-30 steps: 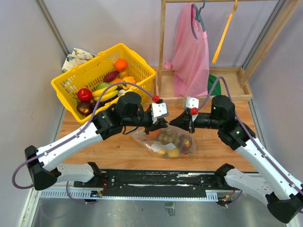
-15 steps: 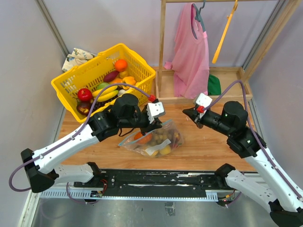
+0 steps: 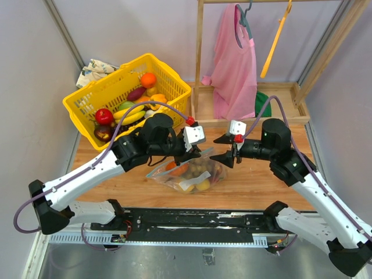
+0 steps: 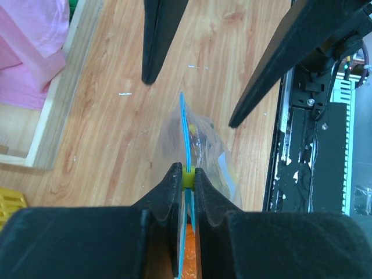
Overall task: Place the food in the zip-top bag and seal the zipper
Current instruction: Zip the zipper food storage bag at the center of the board.
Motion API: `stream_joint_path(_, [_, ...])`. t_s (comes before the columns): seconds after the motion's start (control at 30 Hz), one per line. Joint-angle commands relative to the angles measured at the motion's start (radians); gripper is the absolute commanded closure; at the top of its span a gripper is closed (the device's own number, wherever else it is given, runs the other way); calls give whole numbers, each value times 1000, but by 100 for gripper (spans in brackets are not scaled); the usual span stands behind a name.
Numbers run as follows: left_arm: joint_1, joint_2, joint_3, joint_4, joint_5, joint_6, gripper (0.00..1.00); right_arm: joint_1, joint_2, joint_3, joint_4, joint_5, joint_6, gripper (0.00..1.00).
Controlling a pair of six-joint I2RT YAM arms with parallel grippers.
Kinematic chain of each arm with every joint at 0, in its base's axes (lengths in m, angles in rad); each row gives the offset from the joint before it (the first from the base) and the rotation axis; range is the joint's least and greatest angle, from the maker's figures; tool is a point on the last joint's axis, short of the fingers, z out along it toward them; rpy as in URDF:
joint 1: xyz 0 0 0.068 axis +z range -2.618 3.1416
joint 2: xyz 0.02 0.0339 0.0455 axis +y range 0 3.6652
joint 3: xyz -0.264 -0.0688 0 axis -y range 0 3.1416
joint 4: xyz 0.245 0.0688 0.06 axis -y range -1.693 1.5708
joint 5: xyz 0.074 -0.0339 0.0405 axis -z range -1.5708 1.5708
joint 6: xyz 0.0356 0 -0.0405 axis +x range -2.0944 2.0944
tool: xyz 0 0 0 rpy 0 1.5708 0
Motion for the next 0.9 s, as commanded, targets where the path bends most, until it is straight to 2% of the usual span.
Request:
stream_joint_path(0.0, [0, 15, 50, 24, 51, 31, 100, -1, 43, 39, 45, -130, 12, 42])
stream_joint_path(0.13, [0, 26, 58, 33, 76, 34, 100, 2, 76, 42, 64, -140, 22, 45])
stream_joint_path(0.27, [1, 32, 59, 38, 86, 35, 100, 5, 91, 43, 71, -137, 27, 57])
stream_joint_path(0.33, [0, 31, 58, 35, 82, 33, 100, 5, 90, 42, 62, -127, 23, 68])
stream_joint_path(0.47, [0, 13, 44, 35, 50, 23, 100, 5, 74, 42, 30, -62, 12, 97])
stream_joint_path(0.87, [0, -60, -14, 32, -36, -18, 100, 4, -39, -1, 25, 259, 37, 99])
